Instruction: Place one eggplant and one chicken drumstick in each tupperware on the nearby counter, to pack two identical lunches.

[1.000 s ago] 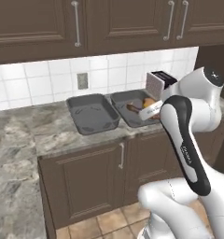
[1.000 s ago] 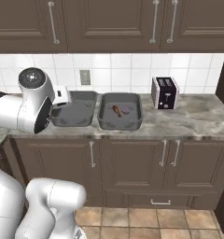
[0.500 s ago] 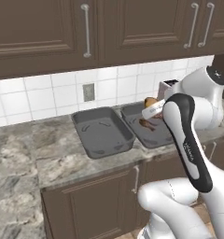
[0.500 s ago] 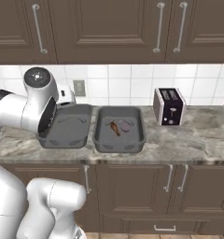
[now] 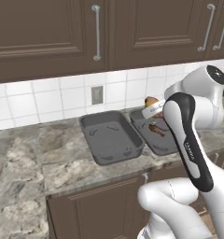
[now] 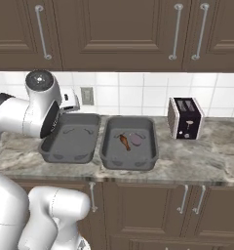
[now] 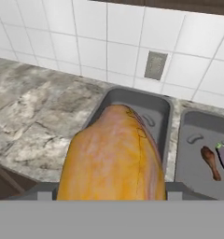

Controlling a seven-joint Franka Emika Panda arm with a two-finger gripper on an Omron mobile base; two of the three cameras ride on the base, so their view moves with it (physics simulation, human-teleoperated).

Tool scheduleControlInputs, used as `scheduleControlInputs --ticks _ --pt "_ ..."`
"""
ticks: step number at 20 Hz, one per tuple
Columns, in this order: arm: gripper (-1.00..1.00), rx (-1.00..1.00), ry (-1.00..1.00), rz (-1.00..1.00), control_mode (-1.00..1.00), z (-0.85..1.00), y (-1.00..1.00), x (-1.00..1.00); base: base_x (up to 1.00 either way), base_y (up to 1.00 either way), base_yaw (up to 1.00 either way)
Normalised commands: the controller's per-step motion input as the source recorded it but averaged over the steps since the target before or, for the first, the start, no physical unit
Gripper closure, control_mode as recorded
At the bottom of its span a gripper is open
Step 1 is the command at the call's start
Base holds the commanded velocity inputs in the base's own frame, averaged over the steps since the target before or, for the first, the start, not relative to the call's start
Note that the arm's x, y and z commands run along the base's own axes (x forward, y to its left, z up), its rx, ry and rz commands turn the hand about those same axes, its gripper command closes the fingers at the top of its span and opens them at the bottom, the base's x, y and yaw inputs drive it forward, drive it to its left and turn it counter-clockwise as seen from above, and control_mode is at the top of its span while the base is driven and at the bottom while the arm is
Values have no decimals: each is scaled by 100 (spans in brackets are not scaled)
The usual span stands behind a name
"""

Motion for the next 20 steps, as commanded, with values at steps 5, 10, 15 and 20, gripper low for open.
scheduleControlInputs --ticks 5,10,15,20 --pt "100 -2 0 0 -100 -24 15 1 1 20 2" --pt "100 -5 5 -6 -100 -60 31 10 0 0 0" --pt "100 -1 13 -7 -100 -58 23 30 0 0 0" --pt "100 0 14 -5 -100 -43 8 46 0 0 0"
